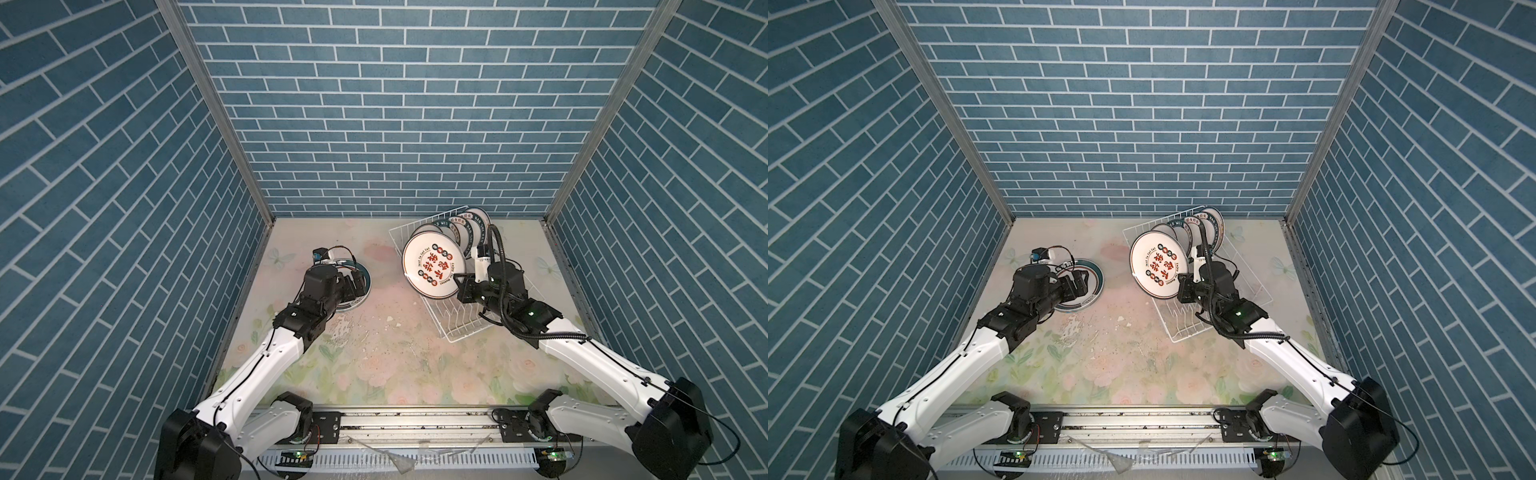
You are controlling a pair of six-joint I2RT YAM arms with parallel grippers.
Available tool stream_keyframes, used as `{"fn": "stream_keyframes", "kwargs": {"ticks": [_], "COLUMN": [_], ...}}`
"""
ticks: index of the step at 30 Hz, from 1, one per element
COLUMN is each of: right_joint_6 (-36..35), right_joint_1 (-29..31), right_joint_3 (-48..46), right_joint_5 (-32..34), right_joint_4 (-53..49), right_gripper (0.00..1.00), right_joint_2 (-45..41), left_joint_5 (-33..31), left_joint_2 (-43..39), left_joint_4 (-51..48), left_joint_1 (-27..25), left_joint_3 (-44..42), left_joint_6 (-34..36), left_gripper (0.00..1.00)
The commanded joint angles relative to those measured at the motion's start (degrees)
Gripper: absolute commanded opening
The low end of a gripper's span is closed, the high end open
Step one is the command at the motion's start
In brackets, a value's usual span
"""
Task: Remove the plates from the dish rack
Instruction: 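Lift the 'Just To Eat Eat' plate out of the rack with the right gripper, then carry the plate toward the left gripper while the left gripper closes on its rim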
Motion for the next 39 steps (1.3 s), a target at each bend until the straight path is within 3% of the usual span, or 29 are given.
{"fn": "stream_keyframes", "kwargs": {"ticks": [1,22,30,39], "right_joint_6": [6.76,21.21,25.78,27.62], "right_joint_1": [0.19,0.19,0.20,0.27], "right_joint_3": [4.44,4.61,4.44,5.97], "right_joint_5": [-9.04,-24.49,-29.36,-32.81], "right_joint_4": [5.99,21.68,29.29,31.53], "right_gripper": [0.00,0.00,0.00,0.00], "right_joint_2": [1.57,15.39,20.29,24.13], "left_joint_5": [2.88,20.57,27.17,28.31], "left_joint_2": [-0.49,7.62,10.65,10.63], "left_joint_4": [2.80,13.77,18.45,18.78], "left_joint_1": [-0.30,2.25,3.96,4.29], "left_joint_3": [-1.19,-2.09,-2.07,-2.09], "left_joint_6": [0.71,-4.77,-6.94,-7.18], "left_gripper": [0.99,0.86,0.67,0.42]}}
